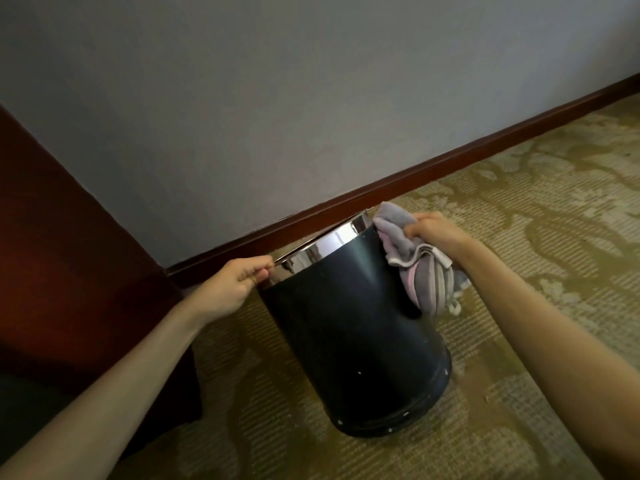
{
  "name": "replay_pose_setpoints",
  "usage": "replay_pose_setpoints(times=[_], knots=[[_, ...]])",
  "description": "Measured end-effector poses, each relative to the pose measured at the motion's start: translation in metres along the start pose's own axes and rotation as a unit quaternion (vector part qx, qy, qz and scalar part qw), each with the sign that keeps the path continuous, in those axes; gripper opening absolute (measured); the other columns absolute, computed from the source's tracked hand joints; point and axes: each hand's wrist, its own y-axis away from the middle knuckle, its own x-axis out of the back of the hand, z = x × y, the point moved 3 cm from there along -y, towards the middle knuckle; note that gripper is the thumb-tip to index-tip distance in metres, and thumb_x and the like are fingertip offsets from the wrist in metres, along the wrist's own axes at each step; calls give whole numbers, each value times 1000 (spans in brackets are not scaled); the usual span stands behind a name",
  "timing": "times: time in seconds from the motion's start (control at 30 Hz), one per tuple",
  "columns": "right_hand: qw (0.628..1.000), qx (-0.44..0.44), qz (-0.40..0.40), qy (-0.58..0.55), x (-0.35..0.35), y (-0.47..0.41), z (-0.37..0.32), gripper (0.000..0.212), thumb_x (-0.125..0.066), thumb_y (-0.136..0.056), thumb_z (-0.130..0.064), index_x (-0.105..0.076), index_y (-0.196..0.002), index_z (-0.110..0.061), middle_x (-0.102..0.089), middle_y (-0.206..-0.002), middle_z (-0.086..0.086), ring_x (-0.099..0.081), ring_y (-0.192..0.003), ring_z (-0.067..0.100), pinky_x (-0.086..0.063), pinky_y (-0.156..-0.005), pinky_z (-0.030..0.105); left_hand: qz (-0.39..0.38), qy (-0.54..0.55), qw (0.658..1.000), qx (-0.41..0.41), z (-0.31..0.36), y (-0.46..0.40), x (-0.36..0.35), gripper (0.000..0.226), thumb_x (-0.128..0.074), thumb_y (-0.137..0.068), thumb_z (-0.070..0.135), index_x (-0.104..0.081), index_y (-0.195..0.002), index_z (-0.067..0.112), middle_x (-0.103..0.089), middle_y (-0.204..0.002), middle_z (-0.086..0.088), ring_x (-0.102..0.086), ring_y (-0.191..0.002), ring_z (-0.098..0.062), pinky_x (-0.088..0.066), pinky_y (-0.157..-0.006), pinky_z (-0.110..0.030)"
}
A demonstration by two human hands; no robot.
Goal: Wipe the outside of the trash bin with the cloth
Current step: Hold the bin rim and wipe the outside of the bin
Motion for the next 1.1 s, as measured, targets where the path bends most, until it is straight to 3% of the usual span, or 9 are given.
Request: replay_pose_setpoints(times=[0.17, 0.23, 0.33, 0.43, 0.57, 0.73, 0.83, 0.93, 1.1], knots=[[985, -102, -60, 122, -3, 11, 51, 18, -56, -85, -10, -68, -89, 2, -63, -87, 11, -56, -77, 21, -41, -59, 27, -6, -3, 999, -39, 12, -5, -2, 37, -39, -99, 10, -65, -87, 34, -68, -90, 18, -63, -97, -2, -45, -89, -25], [990, -116, -44, 63, -2, 28, 64, 13, -57, -80, -5, -68, -77, -1, -63, -77, 13, -55, -70, 20, -41, -58, 28, 2, 1, 999, -50, 13, -8, 0, 37, -39, -99, 12, -65, -84, 34, -68, -89, 19, -63, -94, 1, -44, -83, -20], [999, -46, 9, -24, -1, 51, 60, 23, -56, -74, 3, -68, -61, -12, -63, -62, 4, -58, -62, 16, -46, -56, 23, 7, 0, 999, -45, 13, -15, 0, 40, -39, -99, 15, -64, -79, 38, -68, -87, 17, -63, -88, 3, -43, -75, -11], [991, 102, 64, 59, -16, 74, 34, 20, -59, -72, -7, -69, -80, -21, -59, -85, -2, -55, -76, 13, -44, -71, 29, 23, -12, 999, -31, 17, -25, -2, 37, -38, -99, 20, -63, -77, 36, -67, -83, 17, -62, -84, 6, -43, -70, -9], [932, 234, 114, 255, -47, 99, 0, 45, -56, -77, -20, -59, -120, -32, -50, -113, -2, -43, -95, 19, -40, -77, 33, 41, -27, 999, 1, 17, -45, -2, 29, -37, -100, 26, -61, -85, 22, -68, -84, 7, -64, -85, -1, -41, -75, -23], [827, 377, 93, 406, -76, 130, -1, 43, -69, -69, -21, -67, -112, -25, -60, -103, 4, -51, -90, 27, -44, -70, 43, 67, -48, 996, 23, 22, -63, -5, 35, -36, -100, 23, -56, -72, 28, -60, -71, 10, -57, -73, -4, -38, -67, -25], [780, 425, 11, 459, -79, 138, 15, 39, -48, -81, -37, -58, -118, -34, -55, -112, -1, -46, -90, 24, -40, -73, 41, 66, -54, 996, 28, 24, -69, -7, 37, -35, -100, 23, -57, -71, 30, -61, -72, 11, -57, -75, -5, -37, -65, -24], [814, 404, 13, 416, -59, 123, 12, 38, -45, -82, -40, -55, -118, -39, -53, -115, -3, -41, -92, 18, -35, -79, 35, 60, -70, 995, 30, 30, -73, -8, 33, -36, -99, 23, -59, -76, 29, -63, -78, 8, -58, -80, -8, -40, -68, -24], [891, 268, 154, 332, -28, 93, 22, 44, -55, -77, -20, -61, -119, -31, -55, -113, 7, -46, -90, 30, -47, -71, 45, 60, -69, 995, 42, 32, -77, -9, 28, -38, -98, 22, -57, -87, 5, -68, -92, -19, -64, -87, -28, -47, -89, -49]])
